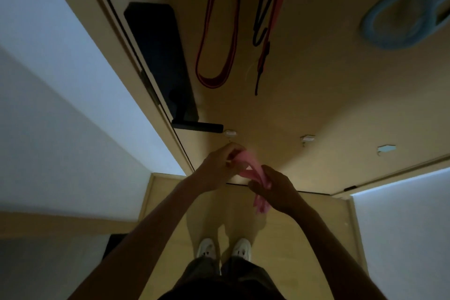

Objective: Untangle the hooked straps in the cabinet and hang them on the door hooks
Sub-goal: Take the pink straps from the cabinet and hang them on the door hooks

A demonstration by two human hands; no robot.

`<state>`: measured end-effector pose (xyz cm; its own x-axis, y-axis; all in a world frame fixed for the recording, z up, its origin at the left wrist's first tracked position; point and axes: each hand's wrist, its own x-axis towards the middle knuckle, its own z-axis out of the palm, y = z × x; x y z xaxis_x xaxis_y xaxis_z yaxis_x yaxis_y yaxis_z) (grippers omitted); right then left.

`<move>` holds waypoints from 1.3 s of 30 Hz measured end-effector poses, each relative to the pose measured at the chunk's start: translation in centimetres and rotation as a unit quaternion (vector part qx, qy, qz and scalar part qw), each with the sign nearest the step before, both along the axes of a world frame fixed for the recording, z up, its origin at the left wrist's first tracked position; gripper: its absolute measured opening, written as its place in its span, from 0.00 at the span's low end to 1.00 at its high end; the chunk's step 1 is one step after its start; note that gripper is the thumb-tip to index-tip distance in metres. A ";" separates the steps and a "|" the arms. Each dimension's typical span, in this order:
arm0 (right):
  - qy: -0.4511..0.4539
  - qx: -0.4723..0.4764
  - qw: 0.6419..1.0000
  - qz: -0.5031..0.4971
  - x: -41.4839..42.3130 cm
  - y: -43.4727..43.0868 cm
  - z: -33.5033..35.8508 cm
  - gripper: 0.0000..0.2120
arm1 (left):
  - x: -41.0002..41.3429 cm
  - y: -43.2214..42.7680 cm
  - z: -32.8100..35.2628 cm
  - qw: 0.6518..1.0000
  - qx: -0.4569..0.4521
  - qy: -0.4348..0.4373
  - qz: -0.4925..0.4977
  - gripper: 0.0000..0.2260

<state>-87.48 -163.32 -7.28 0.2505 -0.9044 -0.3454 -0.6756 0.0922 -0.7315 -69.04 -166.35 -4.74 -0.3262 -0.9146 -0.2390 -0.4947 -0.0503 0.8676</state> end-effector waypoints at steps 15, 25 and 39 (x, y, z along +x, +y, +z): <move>-0.059 -0.114 0.991 -0.038 2.0 -4.5 -4.8 0.13 | 1.2 -4.3 -6.1 0.994 0.003 -0.056 -0.089 0.12; 0.028 -0.154 0.988 -0.005 2.6 -9.2 -12.6 0.07 | 3.5 -9.0 -13.5 0.977 -0.064 -0.167 -0.119 0.12; 0.098 -0.281 0.953 -0.062 5.1 -12.5 -18.7 0.14 | 1.4 -10.1 -19.0 0.941 -0.271 -0.186 0.087 0.14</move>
<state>-82.38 -175.87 -25.97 0.1102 -0.9789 0.1722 -0.8134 -0.1883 -0.5503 -67.62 -176.42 -23.76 -0.1453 -0.9671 0.2090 -0.7942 0.2400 0.5583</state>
